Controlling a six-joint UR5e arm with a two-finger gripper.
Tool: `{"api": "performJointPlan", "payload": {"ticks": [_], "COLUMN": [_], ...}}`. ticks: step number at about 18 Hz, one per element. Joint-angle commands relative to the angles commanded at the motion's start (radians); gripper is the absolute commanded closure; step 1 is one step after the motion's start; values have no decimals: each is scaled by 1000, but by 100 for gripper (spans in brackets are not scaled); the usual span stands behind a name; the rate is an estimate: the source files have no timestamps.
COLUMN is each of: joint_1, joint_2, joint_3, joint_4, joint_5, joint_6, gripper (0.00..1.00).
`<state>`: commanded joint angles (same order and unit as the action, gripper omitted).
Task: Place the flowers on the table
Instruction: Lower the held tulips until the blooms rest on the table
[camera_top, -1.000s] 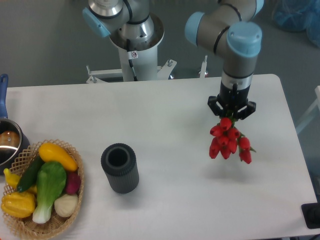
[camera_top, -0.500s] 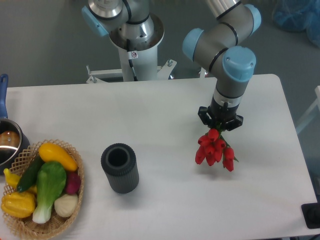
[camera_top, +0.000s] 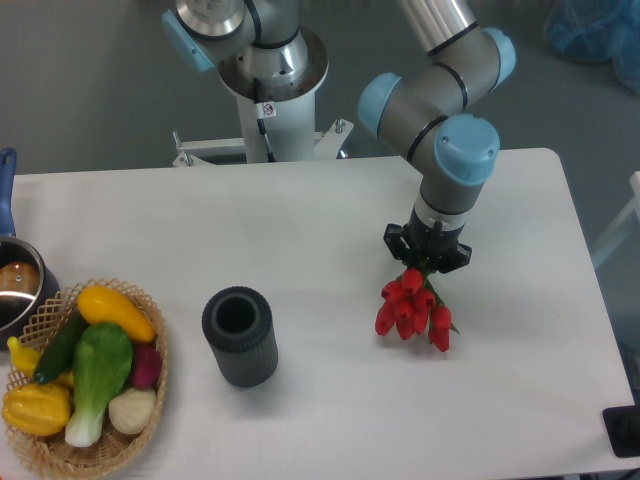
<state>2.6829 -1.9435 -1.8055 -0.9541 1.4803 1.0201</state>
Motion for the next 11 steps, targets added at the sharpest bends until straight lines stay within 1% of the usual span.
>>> {"api": "performJointPlan", "payload": {"ticks": [3, 6, 8, 9, 10, 11], "joint_1": [-5, -8, -8, -8, -8, -8], "joint_2": [-3, -9, -9, -11, -11, -11], "joint_3": [0, -2, 0, 0, 0, 0], "joint_4": [2, 2, 3, 3, 3, 3], "joint_5": [0, 0, -2, -2, -2, -2], "joint_6": [0, 0, 0, 0, 0, 0], "gripper": [65, 59, 46, 38, 36, 27]}}
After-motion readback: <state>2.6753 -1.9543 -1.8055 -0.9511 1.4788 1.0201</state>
